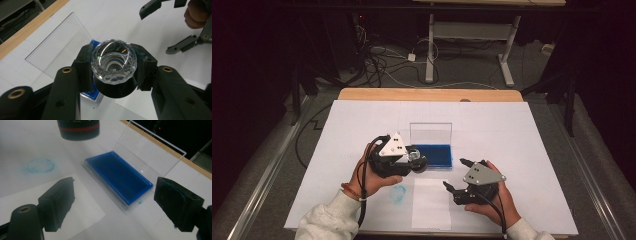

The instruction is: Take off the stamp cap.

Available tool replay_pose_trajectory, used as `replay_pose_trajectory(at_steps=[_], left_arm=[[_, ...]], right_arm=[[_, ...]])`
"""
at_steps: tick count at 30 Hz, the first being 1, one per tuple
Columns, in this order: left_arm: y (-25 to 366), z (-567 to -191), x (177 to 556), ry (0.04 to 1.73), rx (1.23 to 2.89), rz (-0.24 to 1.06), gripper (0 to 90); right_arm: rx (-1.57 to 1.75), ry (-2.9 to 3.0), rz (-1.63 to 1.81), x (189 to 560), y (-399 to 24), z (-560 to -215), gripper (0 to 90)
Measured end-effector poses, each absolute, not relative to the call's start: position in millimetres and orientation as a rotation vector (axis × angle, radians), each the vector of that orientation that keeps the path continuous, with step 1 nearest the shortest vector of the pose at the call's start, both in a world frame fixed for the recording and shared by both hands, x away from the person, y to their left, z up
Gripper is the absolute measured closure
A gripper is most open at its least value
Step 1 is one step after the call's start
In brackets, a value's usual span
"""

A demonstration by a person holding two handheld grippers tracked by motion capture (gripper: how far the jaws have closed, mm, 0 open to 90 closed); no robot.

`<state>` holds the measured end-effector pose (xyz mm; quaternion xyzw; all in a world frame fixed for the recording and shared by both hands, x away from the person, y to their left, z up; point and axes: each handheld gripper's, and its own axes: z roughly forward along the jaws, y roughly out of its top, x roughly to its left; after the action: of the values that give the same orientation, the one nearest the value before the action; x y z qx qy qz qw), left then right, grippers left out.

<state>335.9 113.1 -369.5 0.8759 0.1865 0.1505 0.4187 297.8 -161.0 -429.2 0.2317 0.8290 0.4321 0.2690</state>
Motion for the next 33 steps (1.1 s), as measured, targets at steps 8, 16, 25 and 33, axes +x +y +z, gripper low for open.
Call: replay_pose_trajectory(at_steps=[8,16,25,33], left_arm=[[104,-369,339,0.461,2.172,0.352,54.8],[92,-370,337,0.434,2.170,0.330,54.8],[88,-374,337,0.435,2.160,0.305,54.8],[87,-378,337,0.431,2.166,0.277,54.8]], right_arm=[[0.610,2.241,1.218,304,-138,-427,17.1],[0.617,2.278,1.278,310,-122,-432,18.5],[0.653,2.305,1.301,318,-116,-436,29.2],[0.622,2.303,1.301,317,-114,-437,37.8]])
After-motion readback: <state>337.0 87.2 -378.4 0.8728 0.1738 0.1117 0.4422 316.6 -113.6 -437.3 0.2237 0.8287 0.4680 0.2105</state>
